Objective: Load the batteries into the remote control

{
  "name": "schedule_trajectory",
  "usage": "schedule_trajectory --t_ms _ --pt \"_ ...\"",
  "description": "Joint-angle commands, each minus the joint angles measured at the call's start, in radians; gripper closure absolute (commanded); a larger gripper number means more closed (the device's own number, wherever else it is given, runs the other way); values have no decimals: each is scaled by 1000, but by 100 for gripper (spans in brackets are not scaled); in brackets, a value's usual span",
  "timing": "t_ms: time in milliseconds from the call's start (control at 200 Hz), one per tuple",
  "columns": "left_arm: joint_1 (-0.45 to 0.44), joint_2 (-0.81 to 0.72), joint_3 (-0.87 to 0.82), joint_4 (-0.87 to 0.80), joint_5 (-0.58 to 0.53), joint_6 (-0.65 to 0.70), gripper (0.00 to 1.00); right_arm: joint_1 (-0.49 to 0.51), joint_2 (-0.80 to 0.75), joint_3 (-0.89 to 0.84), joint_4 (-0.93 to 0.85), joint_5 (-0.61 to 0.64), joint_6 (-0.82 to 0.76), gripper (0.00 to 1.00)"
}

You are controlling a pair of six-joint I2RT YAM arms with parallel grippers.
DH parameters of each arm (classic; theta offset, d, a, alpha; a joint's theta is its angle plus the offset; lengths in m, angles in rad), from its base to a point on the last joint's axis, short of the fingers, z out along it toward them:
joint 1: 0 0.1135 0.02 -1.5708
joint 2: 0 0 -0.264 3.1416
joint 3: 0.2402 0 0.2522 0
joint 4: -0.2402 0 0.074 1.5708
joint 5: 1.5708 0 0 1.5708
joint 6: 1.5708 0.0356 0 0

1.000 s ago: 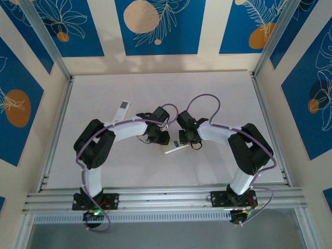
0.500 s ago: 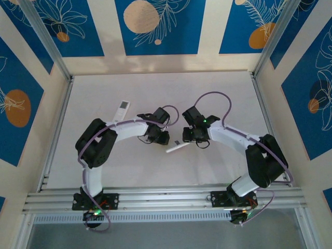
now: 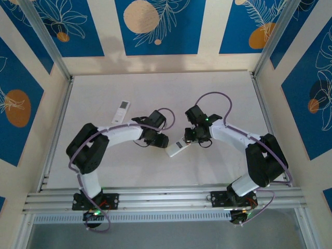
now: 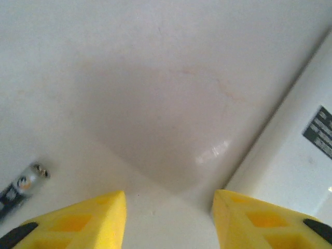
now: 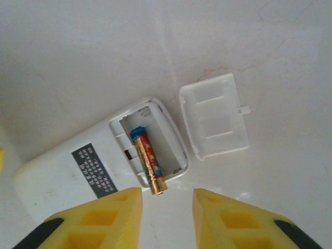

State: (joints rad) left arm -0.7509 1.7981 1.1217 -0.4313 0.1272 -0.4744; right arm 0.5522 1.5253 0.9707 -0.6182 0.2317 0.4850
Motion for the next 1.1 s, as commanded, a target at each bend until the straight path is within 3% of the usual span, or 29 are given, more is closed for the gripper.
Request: schedule_trajectory --t_ms 0,220,840,1090 --pt "1 -85 -59 47 65 -94 45 -8 44 43 -29 -53 -141 69" --pt "-23 -97 -133 168 152 -228 40 -17 122 73 -38 -122 -201 74" --pt "-53 30 -85 125 91 -218 47 -3 207 106 -66 -110 -210 82" --pt "-53 51 -66 90 62 -186 51 -15 112 94 -59 -75 -225 88"
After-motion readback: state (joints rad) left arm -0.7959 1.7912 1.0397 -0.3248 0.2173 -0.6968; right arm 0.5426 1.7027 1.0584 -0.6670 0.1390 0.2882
